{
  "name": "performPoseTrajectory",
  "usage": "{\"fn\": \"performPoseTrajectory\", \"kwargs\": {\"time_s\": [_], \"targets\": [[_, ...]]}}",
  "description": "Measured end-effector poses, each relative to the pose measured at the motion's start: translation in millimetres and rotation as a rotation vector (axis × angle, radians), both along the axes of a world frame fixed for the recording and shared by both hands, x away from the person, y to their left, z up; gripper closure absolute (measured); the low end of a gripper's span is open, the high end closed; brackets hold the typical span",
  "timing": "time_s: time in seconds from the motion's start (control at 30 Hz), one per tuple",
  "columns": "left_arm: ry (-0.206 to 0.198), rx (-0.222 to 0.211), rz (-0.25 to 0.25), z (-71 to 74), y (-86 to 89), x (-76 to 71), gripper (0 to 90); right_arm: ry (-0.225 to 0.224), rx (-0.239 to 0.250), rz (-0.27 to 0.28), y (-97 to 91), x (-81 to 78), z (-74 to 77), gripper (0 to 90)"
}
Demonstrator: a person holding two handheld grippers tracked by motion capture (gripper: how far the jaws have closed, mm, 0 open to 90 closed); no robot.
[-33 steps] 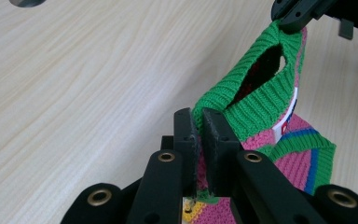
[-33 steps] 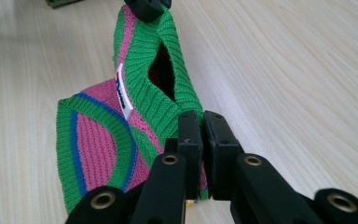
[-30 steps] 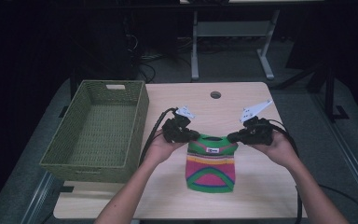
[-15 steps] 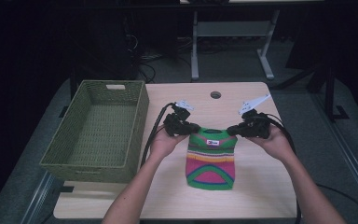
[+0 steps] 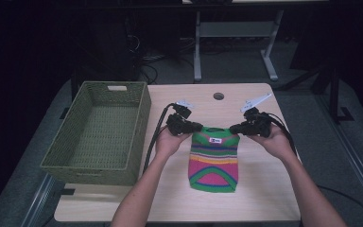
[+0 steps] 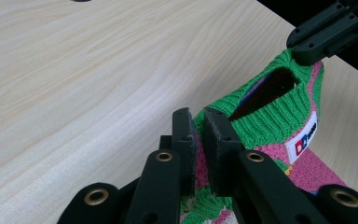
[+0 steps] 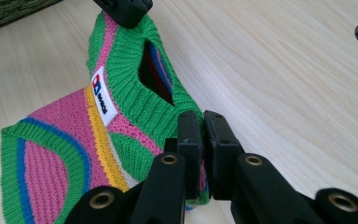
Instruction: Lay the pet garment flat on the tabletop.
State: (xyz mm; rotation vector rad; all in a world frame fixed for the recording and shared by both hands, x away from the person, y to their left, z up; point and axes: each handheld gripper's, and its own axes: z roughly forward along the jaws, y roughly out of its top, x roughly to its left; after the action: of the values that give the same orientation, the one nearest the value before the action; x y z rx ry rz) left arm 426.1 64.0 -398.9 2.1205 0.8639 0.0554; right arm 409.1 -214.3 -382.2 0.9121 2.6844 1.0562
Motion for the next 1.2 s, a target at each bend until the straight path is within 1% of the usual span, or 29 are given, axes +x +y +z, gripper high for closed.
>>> {"fn": "performPoseTrajectory", "kwargs": {"time_s": [0.17,0.6,0.67,0.77,0.87,0.9,0.97,1.07,1.1,1.2], "targets": [[0.004,-0.002,0.010,-3.6,-0.5,2.5,82.8,0.014,0.002,-0.011,0.3,2.9,-3.3,85.1],[0.016,-0.001,0.022,-8.9,-2.8,7.3,83.0,0.030,0.001,-0.020,-0.5,8.3,-8.8,85.1],[0.023,-0.005,0.028,-10.5,-3.3,8.5,83.3,0.027,0.001,-0.018,-0.7,10.1,-10.7,85.0],[0.030,-0.010,0.033,-13.0,-3.5,10.5,83.3,0.037,0.000,-0.024,-0.6,11.5,-11.8,85.1],[0.036,-0.011,0.038,-15.9,-3.8,12.5,83.4,0.038,0.002,-0.023,-1.0,13.7,-14.1,85.0],[0.046,-0.016,0.044,-19.2,-3.7,15.4,83.3,0.043,0.001,-0.029,-1.3,16.3,-16.8,85.0],[0.050,-0.015,0.049,-21.9,-3.9,18.1,83.3,0.052,0.004,-0.039,-1.4,18.6,-19.2,84.8],[0.060,-0.028,0.065,-26.3,-3.6,22.9,83.3,0.061,0.001,-0.050,-1.5,24.2,-24.4,84.3],[0.063,-0.017,0.061,-27.2,-3.3,25.1,83.2,0.067,-0.001,-0.058,-1.5,26.3,-25.9,84.2],[0.062,-0.015,0.074,-27.7,-3.6,30.0,82.3,0.072,-0.001,-0.071,-1.9,32.8,-29.2,83.5]]}}
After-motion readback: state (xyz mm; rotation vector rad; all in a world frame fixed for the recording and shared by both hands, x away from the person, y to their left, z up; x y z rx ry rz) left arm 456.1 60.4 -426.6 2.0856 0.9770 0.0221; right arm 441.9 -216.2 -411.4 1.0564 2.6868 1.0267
